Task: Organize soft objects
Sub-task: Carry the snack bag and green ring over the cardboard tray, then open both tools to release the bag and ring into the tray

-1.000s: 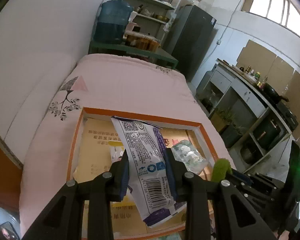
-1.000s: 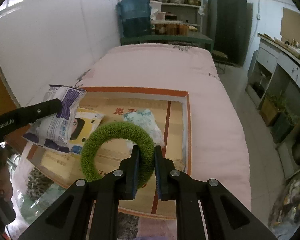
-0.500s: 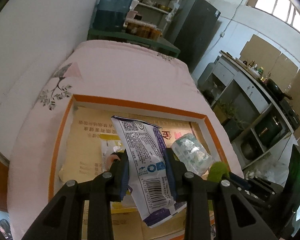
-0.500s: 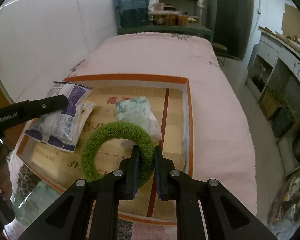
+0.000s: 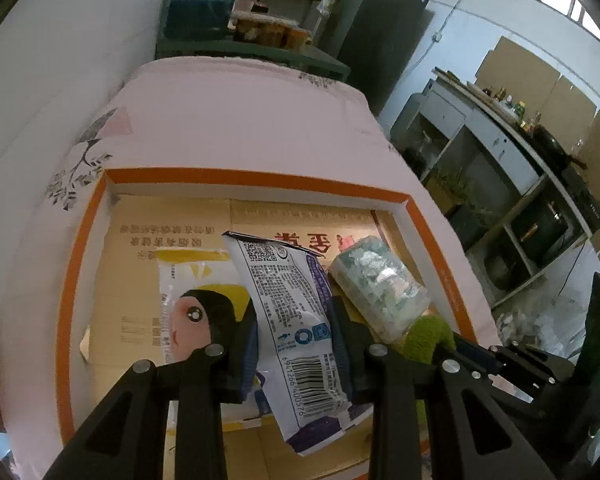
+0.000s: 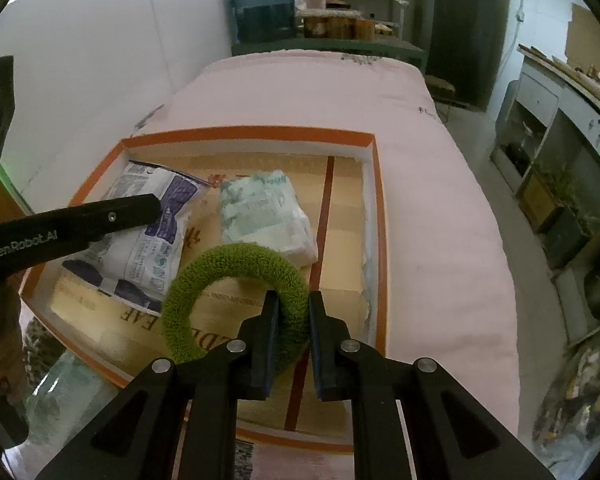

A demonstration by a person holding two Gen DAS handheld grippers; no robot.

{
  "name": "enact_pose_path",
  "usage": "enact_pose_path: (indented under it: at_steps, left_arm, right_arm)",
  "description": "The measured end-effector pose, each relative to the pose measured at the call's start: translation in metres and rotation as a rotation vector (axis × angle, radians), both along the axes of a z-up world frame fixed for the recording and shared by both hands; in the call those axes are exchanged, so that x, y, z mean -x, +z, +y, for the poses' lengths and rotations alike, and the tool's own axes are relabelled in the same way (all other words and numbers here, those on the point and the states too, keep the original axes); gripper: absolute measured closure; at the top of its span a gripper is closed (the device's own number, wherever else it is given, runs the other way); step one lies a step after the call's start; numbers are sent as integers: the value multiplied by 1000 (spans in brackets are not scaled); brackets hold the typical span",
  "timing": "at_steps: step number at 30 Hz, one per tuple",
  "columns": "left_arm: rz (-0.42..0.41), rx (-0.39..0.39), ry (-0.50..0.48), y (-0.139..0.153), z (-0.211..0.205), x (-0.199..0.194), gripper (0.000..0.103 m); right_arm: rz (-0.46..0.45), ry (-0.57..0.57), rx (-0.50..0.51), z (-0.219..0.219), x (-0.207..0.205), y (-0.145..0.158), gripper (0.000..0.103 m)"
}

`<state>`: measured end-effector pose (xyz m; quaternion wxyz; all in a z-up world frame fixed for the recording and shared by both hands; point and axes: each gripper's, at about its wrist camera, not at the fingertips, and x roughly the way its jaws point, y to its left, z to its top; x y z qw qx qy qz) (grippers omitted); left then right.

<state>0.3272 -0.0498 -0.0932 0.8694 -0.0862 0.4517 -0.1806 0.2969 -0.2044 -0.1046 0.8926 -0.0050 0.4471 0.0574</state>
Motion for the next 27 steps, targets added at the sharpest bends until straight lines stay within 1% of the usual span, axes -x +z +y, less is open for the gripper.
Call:
enact_pose_path:
  at_steps: [10,13,14,15,16,17,19,21,24,27]
  left_arm:
    - [34,-23,-36,-10,-12,-4,69]
    - [36,-14,-38,-9,-11,-5,61]
    - [35,-8,-38,-10,-11,-5,55]
    - [33,-5,-36,-10,-10,-5,49]
    - [30,-2,-34,-9,-10,-4,47]
    - [28,1,-32,-9,-9,-5,44]
    - [24,3,-32,-8,-9,-4,43]
    - [20,-12,-24,-7,-10,-4,41]
    - [20,-21,-18,-6,-11,-2,39]
    - [16,-28,-9,-5,-11,-1,38]
  right_arm:
    - [27,-3,0,-1,-4,-10,88]
    - [27,-7,-7,-2,-4,-10,87]
    - [27,-7,-9,-2,-5,-10,86]
    - [27,-8,-11,-2,-5,-10,85]
    - [28,-9,-13,-2,-5,-10,83]
    - [29,-10,-17,-3,-5,-9,80]
    - [27,-13,-18,-3,-4,-9,74]
    - [24,-11,-20,-3,-2,-8,66]
    - [16,-10,-23,-3,0,-5,63]
    - [8,-11,-29,-3,3,-2,61]
